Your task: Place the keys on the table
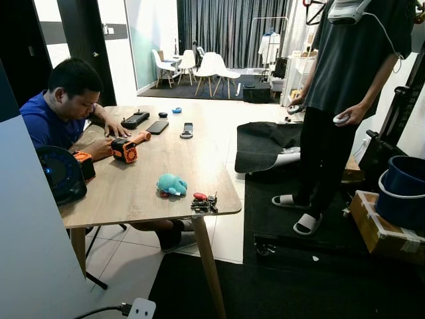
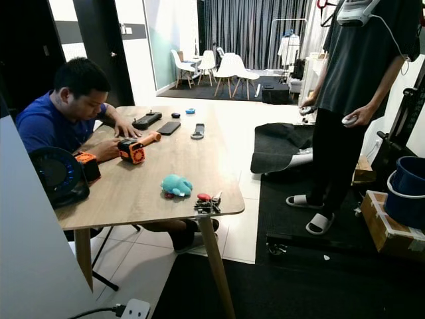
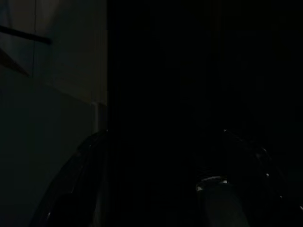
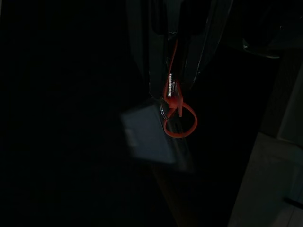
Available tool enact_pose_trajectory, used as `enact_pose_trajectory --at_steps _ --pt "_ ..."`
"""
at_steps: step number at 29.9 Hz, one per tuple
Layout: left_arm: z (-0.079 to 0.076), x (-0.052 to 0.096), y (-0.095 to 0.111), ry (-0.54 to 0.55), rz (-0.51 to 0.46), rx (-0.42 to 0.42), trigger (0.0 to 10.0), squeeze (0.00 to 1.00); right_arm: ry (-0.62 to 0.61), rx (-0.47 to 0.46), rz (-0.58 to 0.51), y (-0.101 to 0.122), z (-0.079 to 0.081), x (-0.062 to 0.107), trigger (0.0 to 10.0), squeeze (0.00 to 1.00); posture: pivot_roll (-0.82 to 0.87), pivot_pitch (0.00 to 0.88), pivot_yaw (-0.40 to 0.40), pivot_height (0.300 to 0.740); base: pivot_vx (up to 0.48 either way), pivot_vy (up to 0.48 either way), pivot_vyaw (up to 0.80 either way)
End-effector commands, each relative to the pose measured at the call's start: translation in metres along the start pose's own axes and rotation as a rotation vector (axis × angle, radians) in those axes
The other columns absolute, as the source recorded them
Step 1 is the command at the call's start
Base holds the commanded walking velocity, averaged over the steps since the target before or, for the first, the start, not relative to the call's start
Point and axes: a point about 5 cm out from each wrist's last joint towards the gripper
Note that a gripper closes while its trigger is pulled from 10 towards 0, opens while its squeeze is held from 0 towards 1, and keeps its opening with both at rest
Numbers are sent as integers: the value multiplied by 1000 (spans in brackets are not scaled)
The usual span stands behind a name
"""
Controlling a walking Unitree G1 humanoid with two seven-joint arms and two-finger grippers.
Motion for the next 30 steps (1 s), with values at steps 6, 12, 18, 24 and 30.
enact_pose_trajectory --at_steps 6,12,18,24,30 --pt "9 1 -1 30 19 -29 10000 0 -4 -12 14 -6 2 2 10000 0 54 7 38 740 0 -240 0" --pt "11 1 0 26 16 -20 10000 0 -4 -14 16 -6 2 2 10000 0 55 6 39 740 0 0 0" --pt "10 0 2 23 14 17 10000 0 -3 -16 14 -6 3 2 10000 0 52 6 41 740 0 0 0" --pt "6 -1 6 12 -6 37 10000 0 -4 -17 19 -7 2 3 10000 0 52 8 40 740 0 0 0" --pt "5 -1 8 8 -16 50 10000 0 -4 -16 19 -7 2 3 10000 0 53 8 39 740 0 0 0"
Point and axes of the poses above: a point about 5 cm out from each wrist's last joint towards the gripper, its own x axis pointing back from the gripper into the wrist, its own y axis along the axis of the wrist's last joint, z = x × y, and after that the axes turned 11 degrees about x, right-handed
